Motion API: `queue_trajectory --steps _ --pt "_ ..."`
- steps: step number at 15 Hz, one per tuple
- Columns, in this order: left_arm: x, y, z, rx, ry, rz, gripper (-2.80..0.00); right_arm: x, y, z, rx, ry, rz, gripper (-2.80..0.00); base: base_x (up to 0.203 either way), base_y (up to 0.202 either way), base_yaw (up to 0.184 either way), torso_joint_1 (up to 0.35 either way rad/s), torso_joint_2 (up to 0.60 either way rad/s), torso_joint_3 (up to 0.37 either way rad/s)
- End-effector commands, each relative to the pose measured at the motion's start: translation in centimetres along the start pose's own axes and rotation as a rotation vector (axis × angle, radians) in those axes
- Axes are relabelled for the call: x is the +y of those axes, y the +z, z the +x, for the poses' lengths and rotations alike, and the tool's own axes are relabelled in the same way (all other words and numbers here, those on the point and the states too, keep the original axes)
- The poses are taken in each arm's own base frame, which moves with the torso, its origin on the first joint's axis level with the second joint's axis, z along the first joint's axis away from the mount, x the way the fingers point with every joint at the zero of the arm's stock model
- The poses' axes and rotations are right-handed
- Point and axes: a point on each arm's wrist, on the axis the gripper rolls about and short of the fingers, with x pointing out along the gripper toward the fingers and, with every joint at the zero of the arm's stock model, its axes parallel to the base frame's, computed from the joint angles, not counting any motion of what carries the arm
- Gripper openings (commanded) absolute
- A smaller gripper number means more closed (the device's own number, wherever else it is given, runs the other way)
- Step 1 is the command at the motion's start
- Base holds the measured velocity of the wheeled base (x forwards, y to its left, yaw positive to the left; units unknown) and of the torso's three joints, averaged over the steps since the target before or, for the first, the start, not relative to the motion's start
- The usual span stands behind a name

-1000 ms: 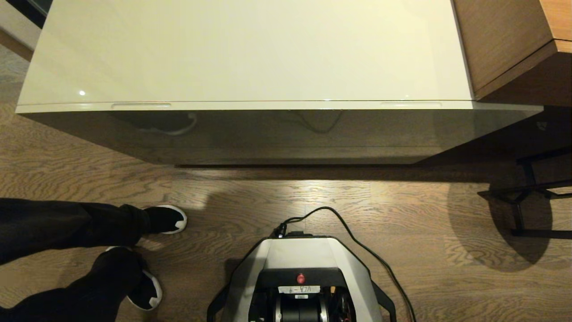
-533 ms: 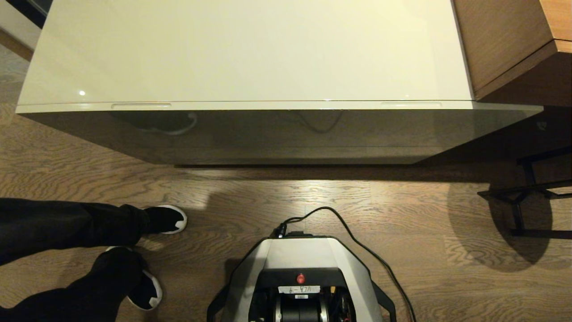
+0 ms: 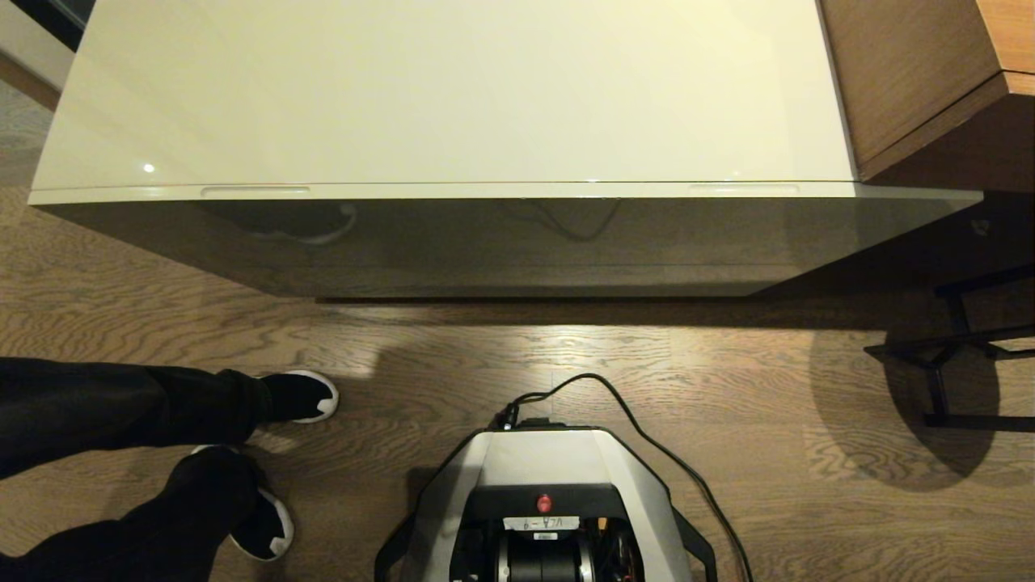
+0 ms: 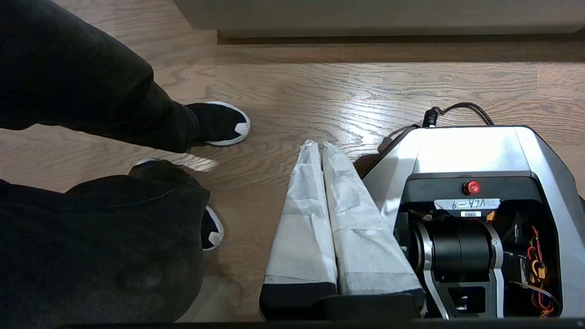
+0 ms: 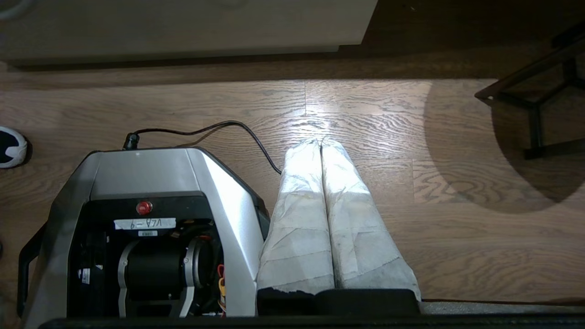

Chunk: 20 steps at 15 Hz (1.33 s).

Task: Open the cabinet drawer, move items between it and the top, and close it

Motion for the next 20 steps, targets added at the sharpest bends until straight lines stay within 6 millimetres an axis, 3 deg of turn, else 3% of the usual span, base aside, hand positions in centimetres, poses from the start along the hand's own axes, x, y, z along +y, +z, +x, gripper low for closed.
queue_trajectory --steps 1,20 --pt "0.0 0.0 0.01 0.002 0.0 0.0 -2.8 0.0 -0.04 0.02 0.002 0.0 0.0 -2.8 0.0 0.0 0.0 0.0 0.0 0.0" --pt "0.0 0.0 0.01 0.002 0.0 0.0 -2.8 0.0 -0.04 0.02 0.002 -0.001 0.0 -2.8 0.0 0.0 0.0 0.0 0.0 0.0"
